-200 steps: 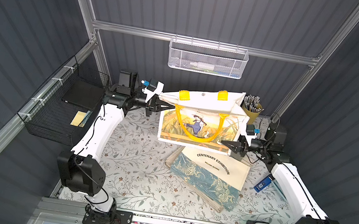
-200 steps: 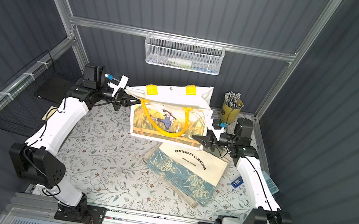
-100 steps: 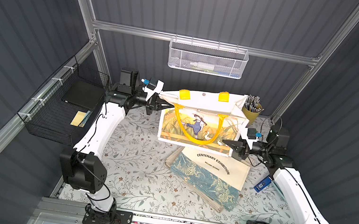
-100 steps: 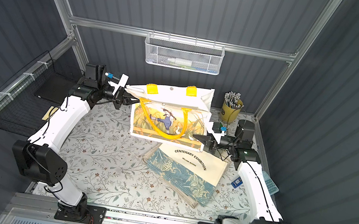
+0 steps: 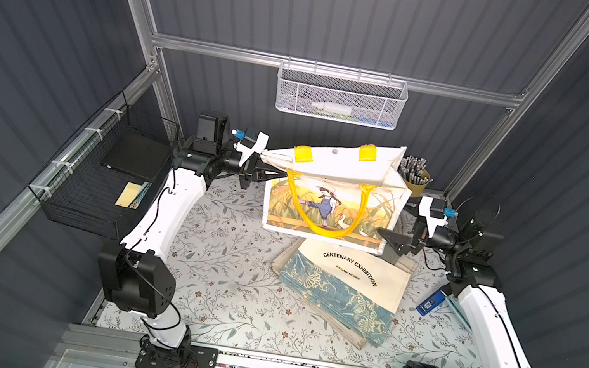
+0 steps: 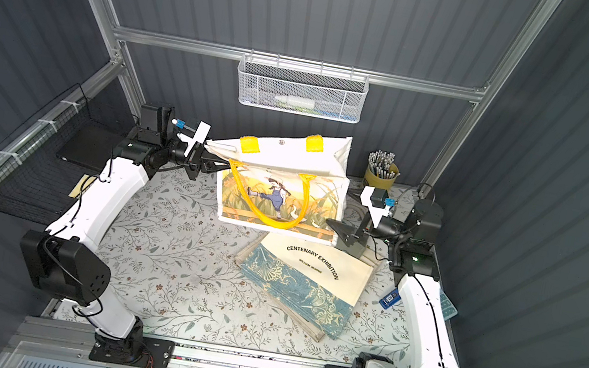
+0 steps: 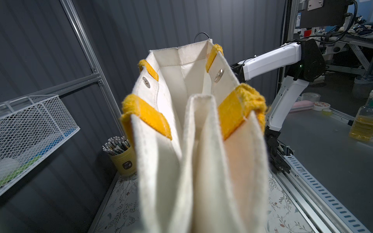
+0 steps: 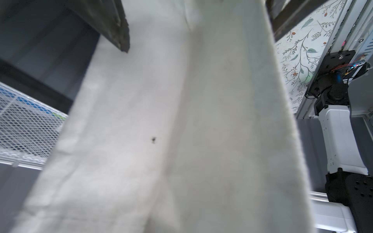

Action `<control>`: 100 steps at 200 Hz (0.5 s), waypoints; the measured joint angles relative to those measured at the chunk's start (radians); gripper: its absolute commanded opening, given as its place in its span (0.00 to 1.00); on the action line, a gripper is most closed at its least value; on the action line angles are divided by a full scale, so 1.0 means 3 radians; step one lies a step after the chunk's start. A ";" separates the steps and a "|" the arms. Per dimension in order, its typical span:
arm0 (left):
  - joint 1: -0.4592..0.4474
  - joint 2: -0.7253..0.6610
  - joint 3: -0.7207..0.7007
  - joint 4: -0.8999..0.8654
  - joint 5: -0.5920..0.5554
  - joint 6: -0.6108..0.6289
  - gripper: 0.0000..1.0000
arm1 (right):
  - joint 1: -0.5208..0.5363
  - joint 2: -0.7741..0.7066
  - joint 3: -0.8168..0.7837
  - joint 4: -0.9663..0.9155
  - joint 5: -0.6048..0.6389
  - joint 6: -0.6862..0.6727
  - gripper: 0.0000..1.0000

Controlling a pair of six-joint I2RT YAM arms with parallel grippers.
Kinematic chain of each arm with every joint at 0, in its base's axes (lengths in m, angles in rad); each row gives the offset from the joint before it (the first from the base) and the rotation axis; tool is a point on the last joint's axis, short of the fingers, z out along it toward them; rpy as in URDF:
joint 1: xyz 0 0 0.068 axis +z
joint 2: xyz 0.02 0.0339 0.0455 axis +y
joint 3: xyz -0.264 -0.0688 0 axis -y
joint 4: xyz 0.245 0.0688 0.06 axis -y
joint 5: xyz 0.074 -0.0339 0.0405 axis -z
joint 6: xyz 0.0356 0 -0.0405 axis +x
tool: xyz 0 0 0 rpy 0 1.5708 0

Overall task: Put away the canvas bag
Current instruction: Press the canvas bag at the center of the board.

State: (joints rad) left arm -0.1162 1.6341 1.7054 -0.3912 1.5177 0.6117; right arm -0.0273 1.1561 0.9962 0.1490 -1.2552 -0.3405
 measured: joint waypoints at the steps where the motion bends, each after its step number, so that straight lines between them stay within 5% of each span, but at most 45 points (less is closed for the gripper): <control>1: 0.0000 0.0000 0.0000 0.0000 0.0001 -0.0003 0.00 | -0.0004 0.0003 0.0001 0.0001 -0.0005 0.0003 0.99; 63: 0.0006 0.0000 0.0000 0.0164 0.0004 -0.0235 0.00 | -0.0231 0.0576 0.0535 -0.0060 -0.0455 0.0268 0.99; 100: 0.0017 0.0000 0.0000 0.0238 0.0003 -0.0401 0.00 | -0.0238 0.0823 0.0881 -0.0596 -0.0811 0.0010 0.99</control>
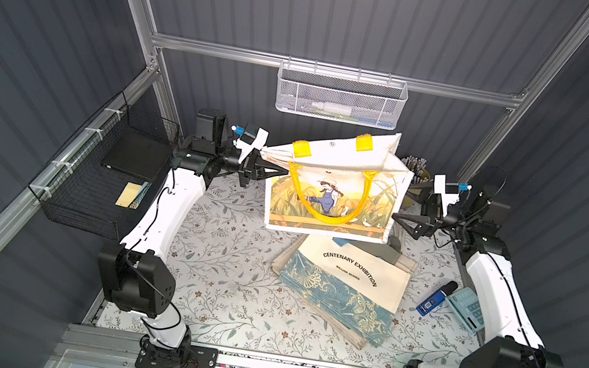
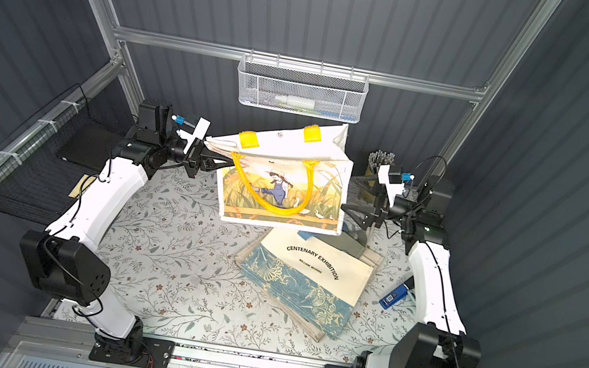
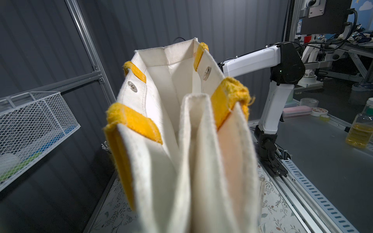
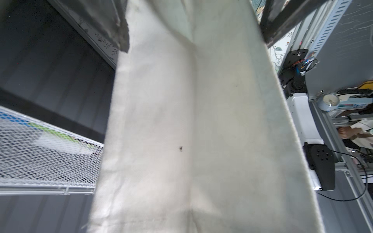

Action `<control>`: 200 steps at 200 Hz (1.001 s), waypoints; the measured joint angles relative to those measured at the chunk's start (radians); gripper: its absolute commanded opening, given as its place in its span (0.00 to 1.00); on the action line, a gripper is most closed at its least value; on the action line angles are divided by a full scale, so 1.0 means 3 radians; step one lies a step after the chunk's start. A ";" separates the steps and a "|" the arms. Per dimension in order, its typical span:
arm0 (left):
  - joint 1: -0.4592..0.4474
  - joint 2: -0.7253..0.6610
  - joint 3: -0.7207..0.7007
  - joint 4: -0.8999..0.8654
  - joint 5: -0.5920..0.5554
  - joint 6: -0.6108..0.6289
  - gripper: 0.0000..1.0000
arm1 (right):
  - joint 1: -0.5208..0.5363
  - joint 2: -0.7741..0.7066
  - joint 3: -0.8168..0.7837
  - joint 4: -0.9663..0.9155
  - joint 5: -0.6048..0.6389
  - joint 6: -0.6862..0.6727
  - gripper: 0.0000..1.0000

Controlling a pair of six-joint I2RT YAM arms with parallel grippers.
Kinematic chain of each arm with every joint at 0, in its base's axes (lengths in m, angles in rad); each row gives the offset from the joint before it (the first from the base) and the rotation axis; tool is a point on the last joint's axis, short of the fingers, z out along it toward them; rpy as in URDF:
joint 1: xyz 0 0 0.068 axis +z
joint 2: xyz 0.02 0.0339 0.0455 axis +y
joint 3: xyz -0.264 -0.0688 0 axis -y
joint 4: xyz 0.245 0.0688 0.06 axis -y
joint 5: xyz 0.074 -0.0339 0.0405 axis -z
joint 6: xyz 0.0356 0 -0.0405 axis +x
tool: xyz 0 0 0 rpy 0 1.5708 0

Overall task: Put away the canvas bag
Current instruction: Press the canvas bag at the center of the board.

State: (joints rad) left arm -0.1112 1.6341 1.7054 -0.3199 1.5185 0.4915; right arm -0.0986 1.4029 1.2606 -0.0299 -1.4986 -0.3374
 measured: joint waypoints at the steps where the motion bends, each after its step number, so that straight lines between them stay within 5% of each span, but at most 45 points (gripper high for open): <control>1: -0.0001 0.0000 0.0000 0.0009 0.0001 -0.0011 0.00 | 0.0000 0.0001 0.0003 -0.0009 -0.0005 -0.0006 0.99; 70: 0.0005 -0.0072 -0.0187 -0.0191 0.0017 -0.0126 0.00 | -0.0003 -0.0390 -0.0478 -0.0379 -0.0127 -0.0187 0.99; 200: 0.0005 -0.0223 -0.0635 -0.0996 0.0013 -0.0992 0.00 | 0.0001 -0.1251 -0.1536 0.0500 0.0476 0.1293 0.99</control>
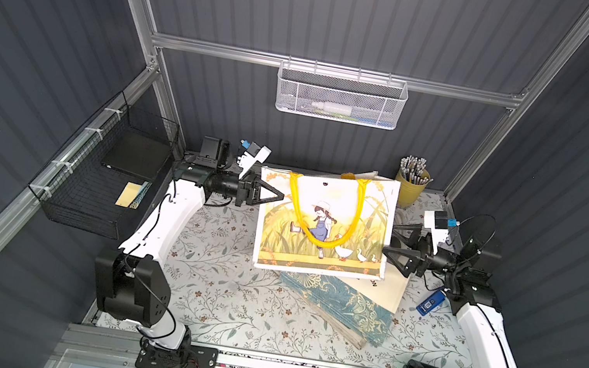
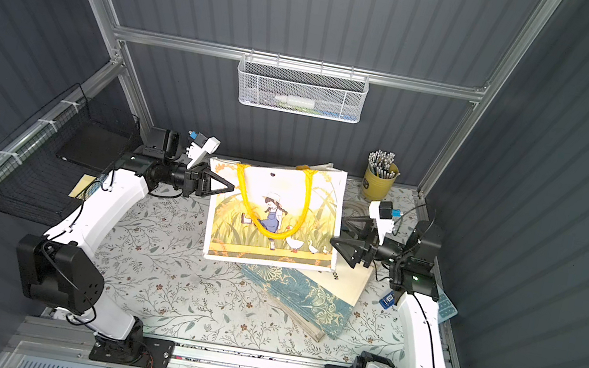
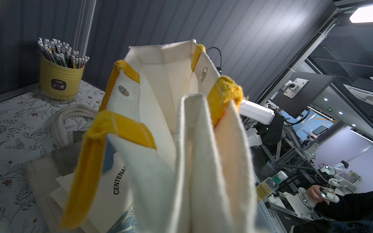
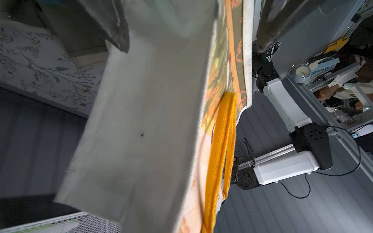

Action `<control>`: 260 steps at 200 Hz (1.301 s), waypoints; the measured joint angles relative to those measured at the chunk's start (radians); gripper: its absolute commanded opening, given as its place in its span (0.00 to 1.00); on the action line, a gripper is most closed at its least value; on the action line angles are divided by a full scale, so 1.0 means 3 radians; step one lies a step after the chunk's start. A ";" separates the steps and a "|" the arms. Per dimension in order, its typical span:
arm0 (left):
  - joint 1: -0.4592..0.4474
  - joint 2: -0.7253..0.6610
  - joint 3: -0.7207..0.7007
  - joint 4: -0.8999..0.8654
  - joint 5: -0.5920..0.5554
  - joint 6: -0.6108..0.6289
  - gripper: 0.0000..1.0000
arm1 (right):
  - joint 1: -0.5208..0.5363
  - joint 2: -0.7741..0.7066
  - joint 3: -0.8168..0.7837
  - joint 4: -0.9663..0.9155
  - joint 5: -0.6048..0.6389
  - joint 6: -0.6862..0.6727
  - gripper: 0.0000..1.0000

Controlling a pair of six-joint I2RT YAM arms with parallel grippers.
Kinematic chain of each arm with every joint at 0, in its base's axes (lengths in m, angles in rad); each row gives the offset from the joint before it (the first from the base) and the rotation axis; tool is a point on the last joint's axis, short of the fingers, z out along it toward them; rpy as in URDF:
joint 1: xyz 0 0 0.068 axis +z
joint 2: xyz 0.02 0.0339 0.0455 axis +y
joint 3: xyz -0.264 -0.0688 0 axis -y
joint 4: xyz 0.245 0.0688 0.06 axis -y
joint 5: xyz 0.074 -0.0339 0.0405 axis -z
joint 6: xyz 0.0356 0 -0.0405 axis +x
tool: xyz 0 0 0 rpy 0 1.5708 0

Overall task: Put away the canvas bag
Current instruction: Press the canvas bag at the center of the board.

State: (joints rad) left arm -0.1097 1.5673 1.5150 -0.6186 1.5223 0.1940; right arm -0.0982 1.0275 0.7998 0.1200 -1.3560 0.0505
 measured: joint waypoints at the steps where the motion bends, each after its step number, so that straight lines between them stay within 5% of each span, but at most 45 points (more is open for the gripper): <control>1: 0.0000 0.0000 0.0001 0.0000 0.0000 -0.0005 0.00 | 0.0000 0.0000 0.0000 0.0004 0.0005 0.0009 0.99; 105: 0.0023 0.0131 -0.0212 -0.0144 0.0000 -0.0657 0.00 | 0.0000 0.0397 -0.0242 0.0135 0.0359 0.0910 0.99; 175: 0.0181 0.0551 -0.0713 -0.0093 -0.0003 -0.0979 0.00 | 0.0000 0.0604 -0.0287 -0.0155 0.0589 0.0961 0.98; 260: 0.0326 0.1218 -0.0493 -0.0437 0.0027 -0.0707 0.00 | 0.0469 0.1161 -0.0418 -0.0345 0.0950 0.0940 0.99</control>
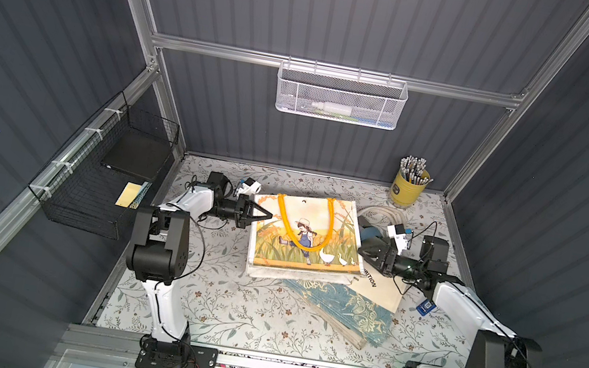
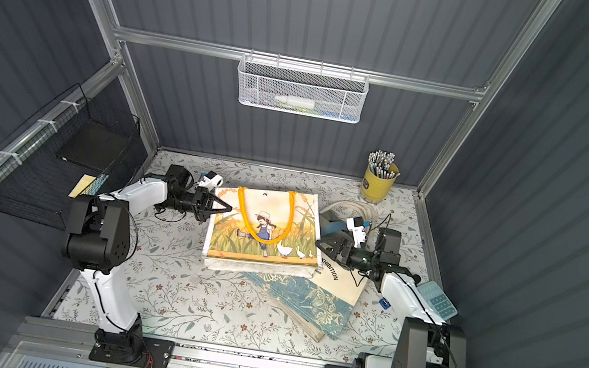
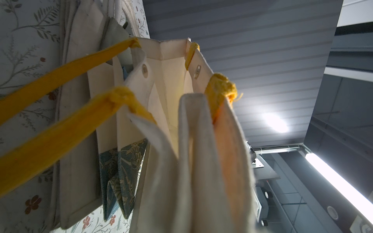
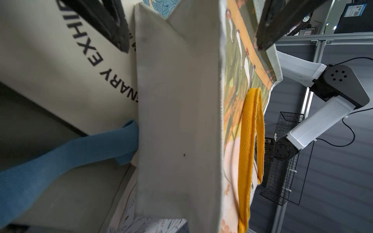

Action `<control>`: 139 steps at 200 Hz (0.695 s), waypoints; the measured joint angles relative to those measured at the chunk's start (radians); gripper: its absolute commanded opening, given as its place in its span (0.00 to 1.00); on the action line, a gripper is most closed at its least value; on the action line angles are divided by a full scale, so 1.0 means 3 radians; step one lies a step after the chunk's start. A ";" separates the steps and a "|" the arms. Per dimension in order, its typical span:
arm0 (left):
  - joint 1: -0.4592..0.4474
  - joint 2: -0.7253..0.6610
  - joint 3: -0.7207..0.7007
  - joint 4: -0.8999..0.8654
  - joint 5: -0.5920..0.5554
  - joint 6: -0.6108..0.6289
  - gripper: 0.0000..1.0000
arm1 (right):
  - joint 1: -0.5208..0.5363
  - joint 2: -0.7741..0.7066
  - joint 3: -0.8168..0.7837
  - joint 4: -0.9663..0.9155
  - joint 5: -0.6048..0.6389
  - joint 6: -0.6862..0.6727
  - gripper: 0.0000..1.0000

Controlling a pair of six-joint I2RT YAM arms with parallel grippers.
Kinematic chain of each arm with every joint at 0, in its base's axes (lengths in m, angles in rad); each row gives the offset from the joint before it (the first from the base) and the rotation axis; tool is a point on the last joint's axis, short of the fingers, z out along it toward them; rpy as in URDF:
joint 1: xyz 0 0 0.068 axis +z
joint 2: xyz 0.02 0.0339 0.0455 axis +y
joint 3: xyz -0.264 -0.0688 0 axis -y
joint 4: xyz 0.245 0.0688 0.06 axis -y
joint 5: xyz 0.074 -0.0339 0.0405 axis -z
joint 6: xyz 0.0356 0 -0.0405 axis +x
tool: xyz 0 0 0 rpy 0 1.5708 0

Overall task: Put away the canvas bag
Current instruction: Press the canvas bag at the center of the board.

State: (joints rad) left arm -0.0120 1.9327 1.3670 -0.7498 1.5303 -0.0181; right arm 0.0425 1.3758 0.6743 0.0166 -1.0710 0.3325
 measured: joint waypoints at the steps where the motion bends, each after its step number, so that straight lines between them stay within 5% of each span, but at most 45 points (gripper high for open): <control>1: 0.0000 0.0014 0.0008 -0.0013 0.0000 0.0011 0.00 | 0.0005 0.0018 0.0000 0.0008 0.0003 0.0004 0.99; 56: 0.0018 0.0328 0.0223 -0.0421 -0.0183 0.0388 0.00 | 0.0139 0.0823 0.0429 -0.0001 0.0106 -0.0038 0.99; 86: 0.0033 0.0439 0.0324 -0.0641 -0.0332 0.0571 0.00 | 0.0203 0.0824 0.0614 -0.0069 0.0256 -0.0107 0.97; 100: 0.0036 0.0455 0.0343 -0.0717 -0.0380 0.0624 0.00 | 0.0203 0.0706 0.0662 -0.0136 0.0356 -0.0155 0.91; 139: 0.0037 0.0526 0.0383 -0.0853 -0.0483 0.0722 0.00 | 0.0202 0.0456 0.0903 -0.0175 0.0440 -0.0314 0.47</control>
State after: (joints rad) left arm -0.0010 2.0907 1.4818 -1.0058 1.3853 0.1986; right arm 0.1032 1.5127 0.9451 -0.0360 -0.9390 0.2382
